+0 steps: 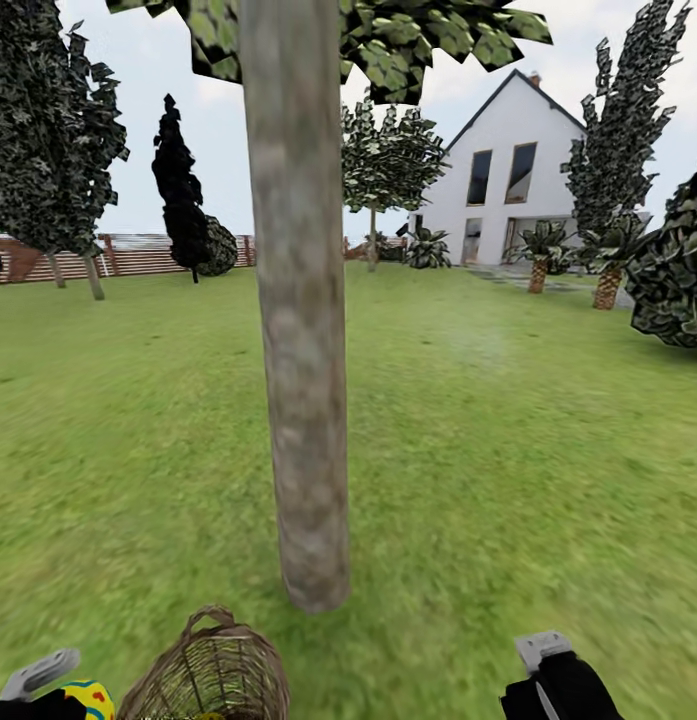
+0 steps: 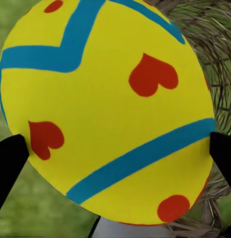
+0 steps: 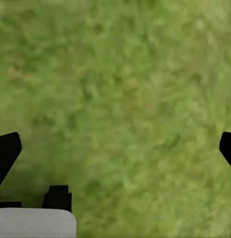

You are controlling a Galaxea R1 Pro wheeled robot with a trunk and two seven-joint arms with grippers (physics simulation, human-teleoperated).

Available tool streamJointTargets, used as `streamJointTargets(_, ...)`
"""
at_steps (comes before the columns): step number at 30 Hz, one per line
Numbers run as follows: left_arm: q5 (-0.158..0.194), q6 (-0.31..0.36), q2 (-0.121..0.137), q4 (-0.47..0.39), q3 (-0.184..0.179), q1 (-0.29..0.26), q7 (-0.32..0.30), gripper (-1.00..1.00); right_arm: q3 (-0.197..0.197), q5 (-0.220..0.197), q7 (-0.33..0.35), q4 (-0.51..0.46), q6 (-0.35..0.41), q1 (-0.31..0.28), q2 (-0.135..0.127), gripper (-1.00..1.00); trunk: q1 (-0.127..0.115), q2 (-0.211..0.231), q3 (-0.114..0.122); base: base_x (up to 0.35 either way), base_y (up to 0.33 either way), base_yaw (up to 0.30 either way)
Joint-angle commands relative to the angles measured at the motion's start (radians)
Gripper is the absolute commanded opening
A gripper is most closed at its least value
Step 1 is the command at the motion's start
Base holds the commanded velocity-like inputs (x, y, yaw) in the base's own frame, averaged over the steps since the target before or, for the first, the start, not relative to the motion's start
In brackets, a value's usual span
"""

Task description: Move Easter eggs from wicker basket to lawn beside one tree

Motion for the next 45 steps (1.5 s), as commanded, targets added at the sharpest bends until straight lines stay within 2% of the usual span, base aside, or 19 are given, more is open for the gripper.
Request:
streamJointTargets(1, 0.000, 0.005, 0.001, 0.000, 0.002, -0.001, -0.003, -1.00, 0.003, 0.007, 0.002, -0.001, 0.005, 0.000, 0.000, 1.00, -0.004, 0.007, 0.002, 0.000, 0.000, 0.250)
streamJointTargets(11, -0.006, 0.005, 0.000, 0.004, -0.003, -0.001, -0.002, -1.00, 0.003, 0.006, 0.005, 0.022, 0.004, 0.000, 0.000, 1.00, -0.042, 0.077, 0.033, 0.000, 0.000, 0.249)
streamJointTargets(17, -0.007, 0.005, -0.004, 0.004, -0.005, -0.001, -0.002, -1.00, 0.032, 0.004, 0.005, 0.028, 0.004, 0.000, 0.003, 1.00, -0.065, 0.119, 0.052, 0.000, 0.000, 0.250)
streamJointTargets(28, -0.006, 0.005, -0.005, 0.004, -0.005, -0.001, -0.002, -1.00, 0.035, 0.004, 0.004, 0.029, 0.003, 0.000, 0.005, 1.00, -0.108, 0.196, 0.087, 0.000, 0.000, 0.249)
streamJointTargets(45, -0.006, 0.005, -0.004, 0.002, -0.004, -0.001, -0.002, -1.00, 0.037, 0.006, 0.004, 0.030, 0.004, 0.000, 0.006, 1.00, -0.108, 0.196, 0.087, 0.000, 0.000, 0.249)
